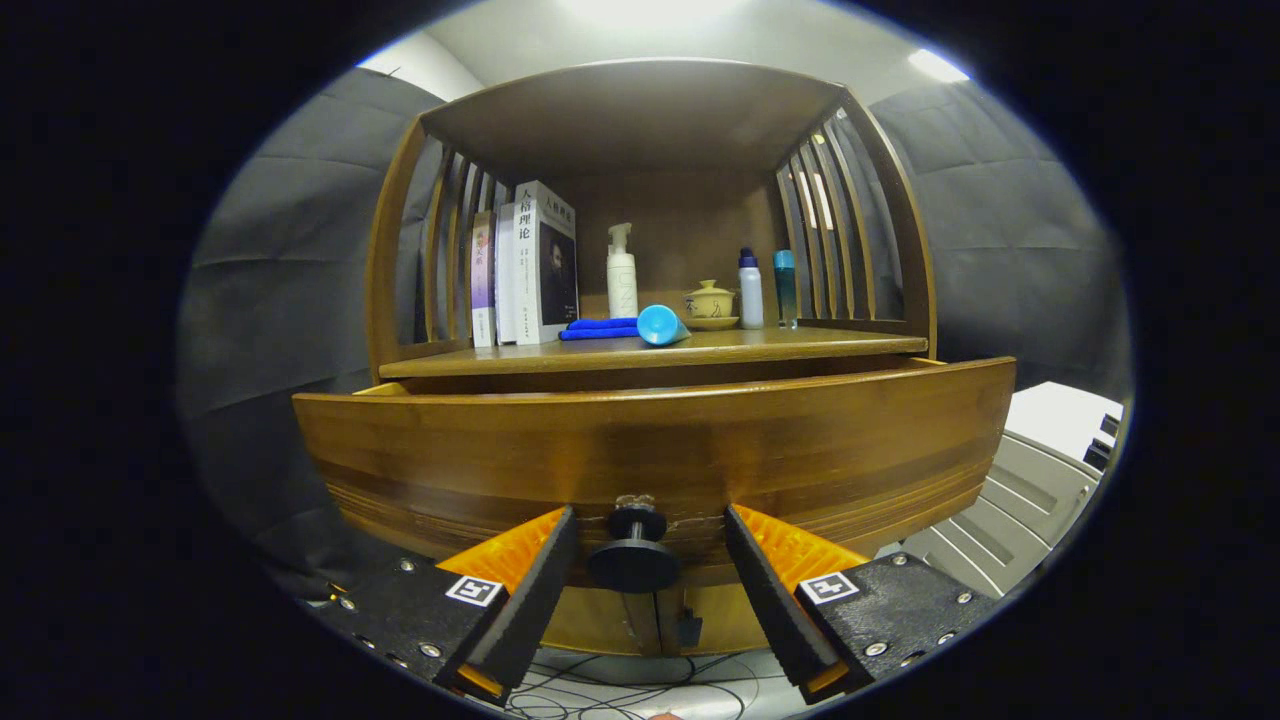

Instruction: Pull open the drawer, take out the items inside it, and place them on the countertop above the cabinet.

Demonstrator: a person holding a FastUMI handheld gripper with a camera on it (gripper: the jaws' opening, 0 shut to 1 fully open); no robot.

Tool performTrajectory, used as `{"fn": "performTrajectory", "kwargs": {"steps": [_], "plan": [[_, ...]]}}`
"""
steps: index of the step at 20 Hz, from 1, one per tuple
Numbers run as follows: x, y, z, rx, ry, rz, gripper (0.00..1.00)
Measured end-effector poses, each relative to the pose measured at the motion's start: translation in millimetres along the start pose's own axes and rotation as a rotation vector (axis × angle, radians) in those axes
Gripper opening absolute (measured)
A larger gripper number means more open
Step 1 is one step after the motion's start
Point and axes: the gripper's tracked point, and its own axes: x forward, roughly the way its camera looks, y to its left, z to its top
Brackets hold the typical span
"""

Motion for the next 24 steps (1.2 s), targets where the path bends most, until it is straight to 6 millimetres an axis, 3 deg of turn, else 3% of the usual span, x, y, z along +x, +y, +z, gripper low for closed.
{"fn": "performTrajectory", "kwargs": {"steps": [12, 24], "plan": [[37, 0, 5, -0.013, 0.005, -0.004, 0.92], [61, -1, 8, -0.032, -0.002, -0.017, 0.92]]}}
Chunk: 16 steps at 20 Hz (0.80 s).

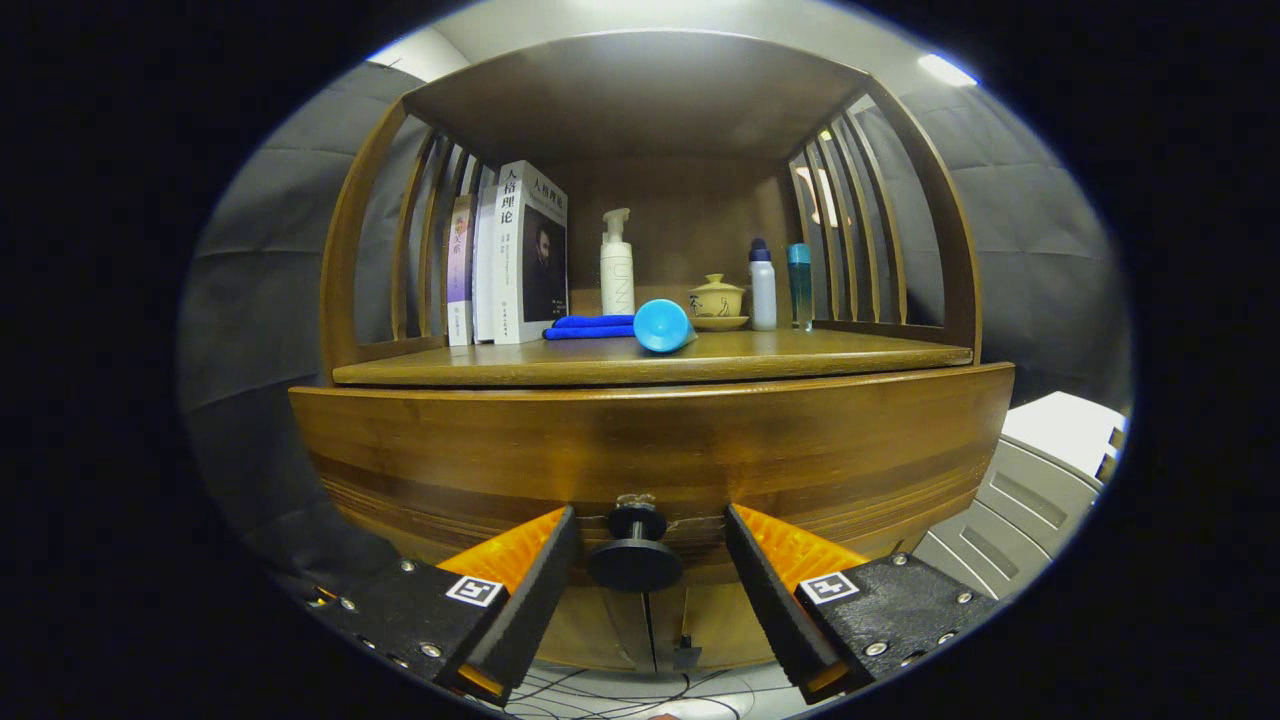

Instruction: Pull open the drawer, take out the items inside it, and place them on the countertop above the cabinet.

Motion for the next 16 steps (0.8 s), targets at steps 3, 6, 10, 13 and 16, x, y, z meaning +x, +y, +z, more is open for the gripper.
{"fn": "performTrajectory", "kwargs": {"steps": [3, 6, 10, 13, 16], "plan": [[7, 0, 1, 0.001, 0.005, -0.002, 0.93], [14, 0, 3, 0.000, 0.006, -0.002, 0.92], [27, 0, 4, 0.002, 0.010, -0.004, 0.92], [31, 1, 3, 0.021, 0.016, -0.014, 0.92], [32, 1, 4, 0.014, 0.007, -0.017, 0.93]]}}
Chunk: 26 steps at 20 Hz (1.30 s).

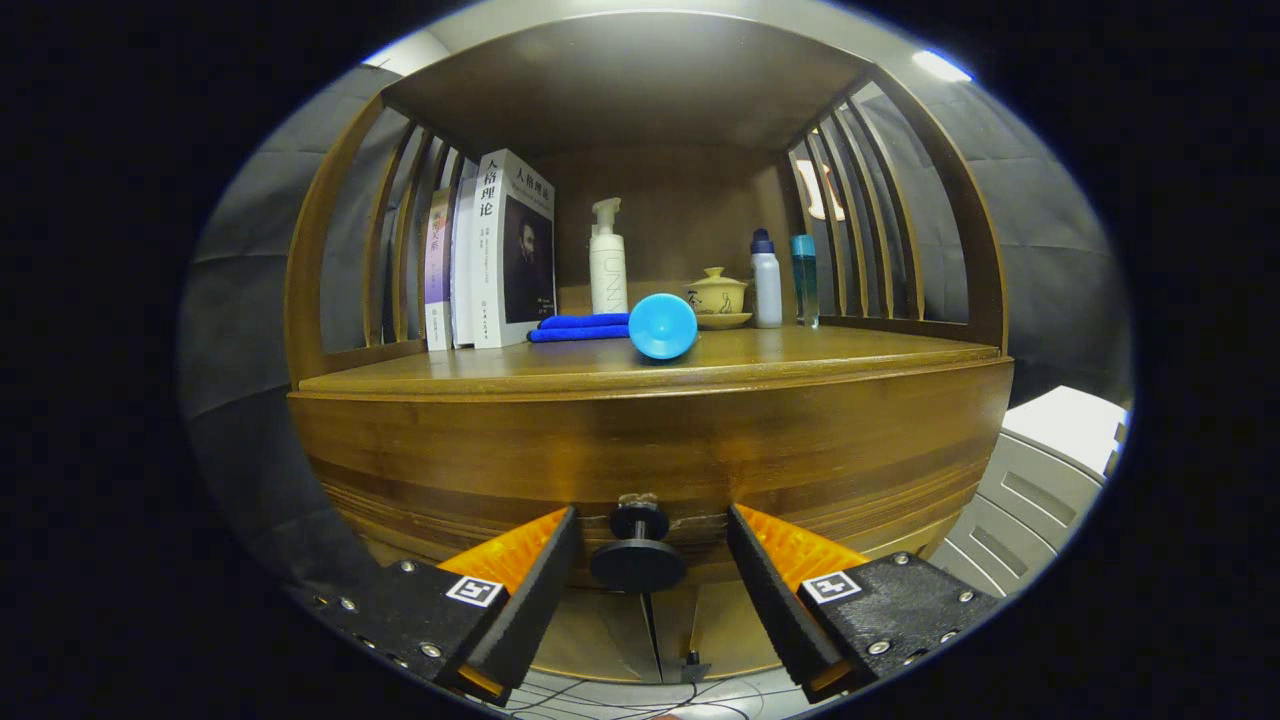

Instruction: Pull open the drawer, take out the items inside it, and place them on the countertop above the cabinet.

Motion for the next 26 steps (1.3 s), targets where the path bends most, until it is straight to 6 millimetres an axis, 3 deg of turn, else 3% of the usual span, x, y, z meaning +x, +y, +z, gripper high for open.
{"fn": "performTrajectory", "kwargs": {"steps": [6, 18, 26], "plan": [[-13, -2, 5, 0.037, 0.007, 0.028, 0.92], [-105, -23, 40, 0.019, -0.066, 0.111, 0.93], [-146, -46, 53, -0.020, -0.106, 0.114, 0.93]]}}
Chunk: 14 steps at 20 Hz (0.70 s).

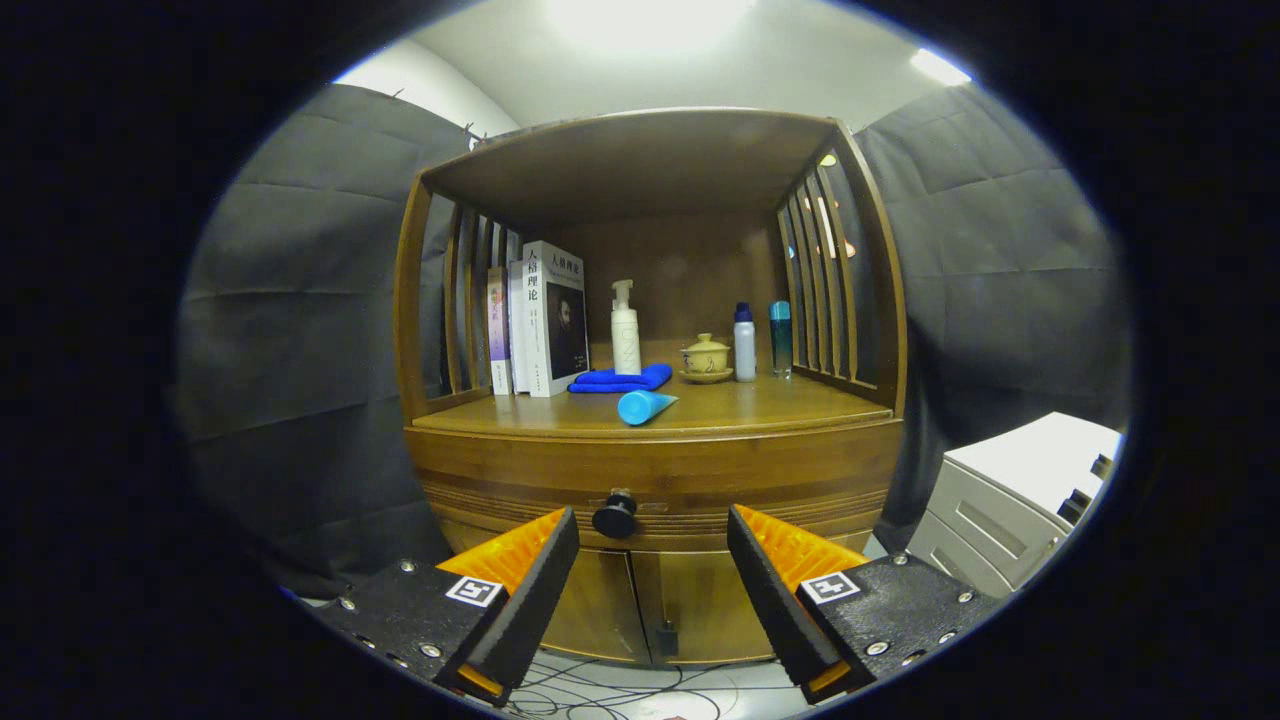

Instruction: Pull open the drawer, take out the items inside it, and place them on the countertop above the cabinet.

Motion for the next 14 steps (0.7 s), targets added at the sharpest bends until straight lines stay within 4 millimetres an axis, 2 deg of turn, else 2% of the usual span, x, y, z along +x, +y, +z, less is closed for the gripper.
{"fn": "performTrajectory", "kwargs": {"steps": [3, 7, 14], "plan": [[-15, -10, 0, -0.029, -0.018, -0.027, 0.93], [-32, -19, 10, -0.010, -0.079, -0.051, 0.93], [-48, -13, -6, -0.002, -0.070, -0.043, 0.93]]}}
